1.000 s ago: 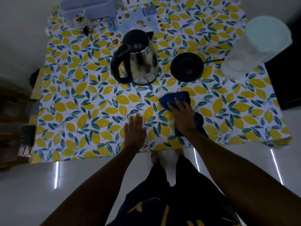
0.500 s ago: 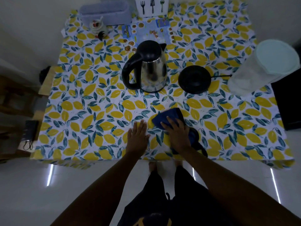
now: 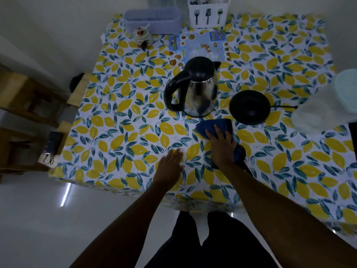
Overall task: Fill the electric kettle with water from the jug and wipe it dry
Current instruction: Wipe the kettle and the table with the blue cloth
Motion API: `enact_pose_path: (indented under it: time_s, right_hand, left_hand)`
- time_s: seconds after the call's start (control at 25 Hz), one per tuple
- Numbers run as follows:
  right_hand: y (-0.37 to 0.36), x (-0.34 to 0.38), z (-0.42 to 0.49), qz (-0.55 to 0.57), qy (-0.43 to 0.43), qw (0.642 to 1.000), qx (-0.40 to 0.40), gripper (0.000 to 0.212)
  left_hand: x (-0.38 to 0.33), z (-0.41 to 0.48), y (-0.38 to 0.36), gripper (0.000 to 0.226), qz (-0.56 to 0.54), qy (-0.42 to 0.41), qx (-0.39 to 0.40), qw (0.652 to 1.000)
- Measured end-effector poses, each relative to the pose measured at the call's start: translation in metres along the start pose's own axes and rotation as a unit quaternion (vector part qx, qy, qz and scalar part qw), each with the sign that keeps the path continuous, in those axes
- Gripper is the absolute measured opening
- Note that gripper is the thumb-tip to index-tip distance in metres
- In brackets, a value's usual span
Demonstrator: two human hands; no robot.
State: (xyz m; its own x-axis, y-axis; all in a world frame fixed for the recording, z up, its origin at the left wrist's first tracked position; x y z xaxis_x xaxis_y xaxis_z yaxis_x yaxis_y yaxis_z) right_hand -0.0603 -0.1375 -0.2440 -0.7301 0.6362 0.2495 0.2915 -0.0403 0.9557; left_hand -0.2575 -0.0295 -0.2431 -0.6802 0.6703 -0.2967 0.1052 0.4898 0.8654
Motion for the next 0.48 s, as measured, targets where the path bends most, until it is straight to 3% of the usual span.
enact_pose_path:
  time_s: [0.12,0.2,0.32,0.4,0.48]
  right_hand:
    - [0.001,0.025,0.009,0.001,0.001,1.0,0.0,0.059]
    - [-0.017,0.062,-0.023,-0.008,0.107,0.994,0.004,0.063]
    - [-0.053,0.095,-0.089,-0.045,0.283,0.958,0.021,0.068]
    - [-0.051,0.083,-0.098,-0.066,0.345,0.936,0.039,0.068]
    - [-0.041,0.066,-0.08,-0.08,0.32,0.944,0.025,0.067]
  left_hand:
    - [0.015,-0.01,0.012,0.052,-0.017,0.032,-0.044,0.998]
    - [0.033,-0.019,0.019,0.062,-0.036,0.058,-0.077,0.995]
    - [0.055,-0.032,0.022,0.069,-0.069,0.11,-0.098,0.987]
    - [0.062,-0.039,0.016,0.066,-0.082,0.111,-0.099,0.985]
    - [0.065,-0.043,0.013,0.06,-0.086,0.103,-0.091,0.987]
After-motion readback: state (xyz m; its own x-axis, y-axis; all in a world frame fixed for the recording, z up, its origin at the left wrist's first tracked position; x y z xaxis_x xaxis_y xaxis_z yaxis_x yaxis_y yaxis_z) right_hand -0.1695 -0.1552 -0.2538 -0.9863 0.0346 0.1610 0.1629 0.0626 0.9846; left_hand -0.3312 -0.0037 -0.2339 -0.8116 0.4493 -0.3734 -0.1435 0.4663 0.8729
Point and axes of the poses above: each hand's wrist, its own z-axis towards the middle knuckle, its own y-axis out of the back of the hand, x = y × z, the point moved 2 cm from there along z, towards the middle knuckle, and after that the axes turned 8 degrees about y, right-handed, at the moved point
